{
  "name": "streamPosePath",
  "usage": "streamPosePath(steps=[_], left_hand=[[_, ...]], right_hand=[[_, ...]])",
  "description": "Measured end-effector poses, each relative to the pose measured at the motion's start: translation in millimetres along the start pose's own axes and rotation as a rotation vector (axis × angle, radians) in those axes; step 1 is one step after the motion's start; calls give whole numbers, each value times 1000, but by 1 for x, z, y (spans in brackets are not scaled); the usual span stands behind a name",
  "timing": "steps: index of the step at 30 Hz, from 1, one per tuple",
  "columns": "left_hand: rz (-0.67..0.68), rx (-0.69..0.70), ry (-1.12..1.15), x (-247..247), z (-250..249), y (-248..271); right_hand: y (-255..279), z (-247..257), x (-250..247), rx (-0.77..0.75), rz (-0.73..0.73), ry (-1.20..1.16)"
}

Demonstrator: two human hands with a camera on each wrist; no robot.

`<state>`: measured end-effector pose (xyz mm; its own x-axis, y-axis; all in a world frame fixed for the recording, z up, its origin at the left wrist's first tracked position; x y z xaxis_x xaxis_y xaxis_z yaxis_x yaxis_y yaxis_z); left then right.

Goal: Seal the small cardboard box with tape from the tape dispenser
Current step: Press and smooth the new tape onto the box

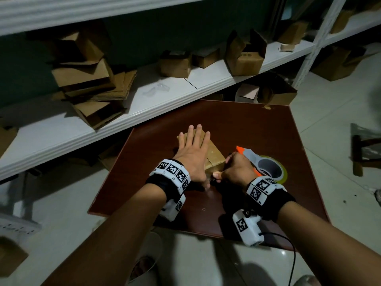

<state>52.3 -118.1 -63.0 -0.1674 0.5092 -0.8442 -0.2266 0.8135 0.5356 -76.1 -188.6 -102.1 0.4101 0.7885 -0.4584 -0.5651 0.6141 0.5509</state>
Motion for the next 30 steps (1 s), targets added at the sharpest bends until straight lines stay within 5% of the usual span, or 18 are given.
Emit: streamPosePath(steps=[9, 30], left_hand=[[2, 2, -19, -2, -1, 0], [-2, 18, -5, 0, 0, -5]], right_hand=[[-37, -32, 3, 49, 93, -8], [-1, 13, -2, -91, -109, 252]])
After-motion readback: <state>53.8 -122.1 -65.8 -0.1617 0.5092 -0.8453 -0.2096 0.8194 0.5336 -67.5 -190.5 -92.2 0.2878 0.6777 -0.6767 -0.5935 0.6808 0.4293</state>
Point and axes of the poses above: each hand's wrist, its own y-axis away from the middle knuckle, its own x-axis out of the palm, z = x × y, the point moved 9 cm from there along -y, towards the middle knuckle, and after that the axes turned 14 degrees about z, right-handed, at the moved point
